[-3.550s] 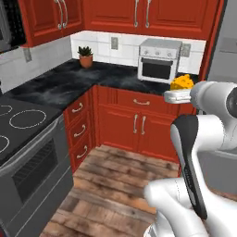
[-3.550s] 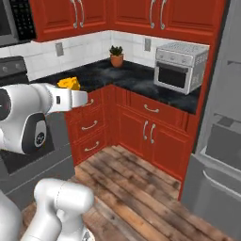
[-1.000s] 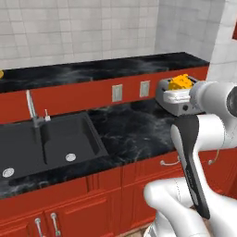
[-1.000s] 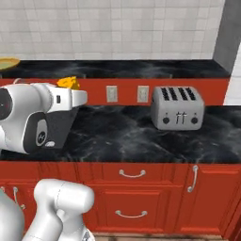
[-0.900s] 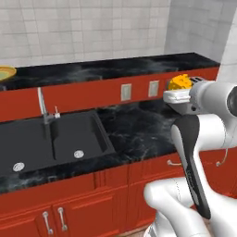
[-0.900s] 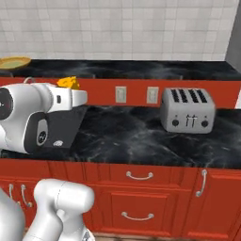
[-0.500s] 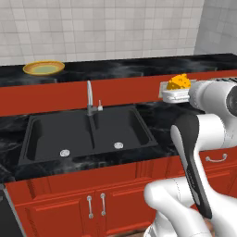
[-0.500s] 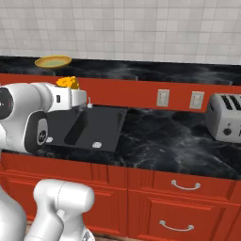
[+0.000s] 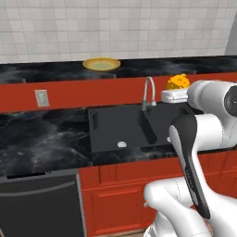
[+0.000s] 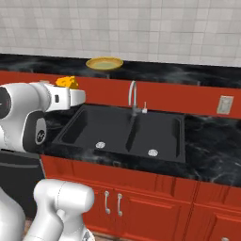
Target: Take the cheese, steak, and squash from the fridge and place them on the plate on the dining counter to create an appetizer plate.
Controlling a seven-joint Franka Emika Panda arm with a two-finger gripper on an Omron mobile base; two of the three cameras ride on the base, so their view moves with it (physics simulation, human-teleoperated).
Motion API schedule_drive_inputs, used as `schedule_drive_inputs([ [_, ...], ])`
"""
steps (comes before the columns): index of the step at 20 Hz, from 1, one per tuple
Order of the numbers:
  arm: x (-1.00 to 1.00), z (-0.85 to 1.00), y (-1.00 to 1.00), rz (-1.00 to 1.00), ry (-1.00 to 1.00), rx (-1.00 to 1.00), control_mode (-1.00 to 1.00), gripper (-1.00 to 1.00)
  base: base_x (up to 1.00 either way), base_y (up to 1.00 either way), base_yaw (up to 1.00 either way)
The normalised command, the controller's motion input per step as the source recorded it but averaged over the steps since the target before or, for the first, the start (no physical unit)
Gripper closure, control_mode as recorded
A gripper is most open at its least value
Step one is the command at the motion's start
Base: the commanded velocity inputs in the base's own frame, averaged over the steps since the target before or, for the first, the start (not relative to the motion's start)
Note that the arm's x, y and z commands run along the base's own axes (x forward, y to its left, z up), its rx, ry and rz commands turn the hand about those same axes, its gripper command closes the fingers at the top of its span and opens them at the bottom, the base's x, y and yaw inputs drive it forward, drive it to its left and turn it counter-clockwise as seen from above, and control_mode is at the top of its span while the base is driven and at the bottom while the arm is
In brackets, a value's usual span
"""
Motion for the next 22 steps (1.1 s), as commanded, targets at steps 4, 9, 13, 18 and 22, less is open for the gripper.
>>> schedule_drive_inputs([
  [4, 0.00, 0.00, 0.00, 0.00, 0.00, 0.00, 1.00, 1.00, 0.05, 1.00, 0.09],
  [9, 0.00, 0.00, 0.00, 0.00, 0.00, 0.00, 1.00, 1.00, 0.14, 1.00, 0.06],
  [13, 0.00, 0.00, 0.00, 0.00, 0.00, 0.00, 1.00, 1.00, 0.11, 1.00, 0.04],
  [18, 0.00, 0.00, 0.00, 0.00, 0.00, 0.00, 1.00, 1.00, 0.08, 1.00, 0.02],
  [22, 0.00, 0.00, 0.00, 0.00, 0.00, 0.00, 1.00, 1.00, 0.07, 1.00, 0.00],
])
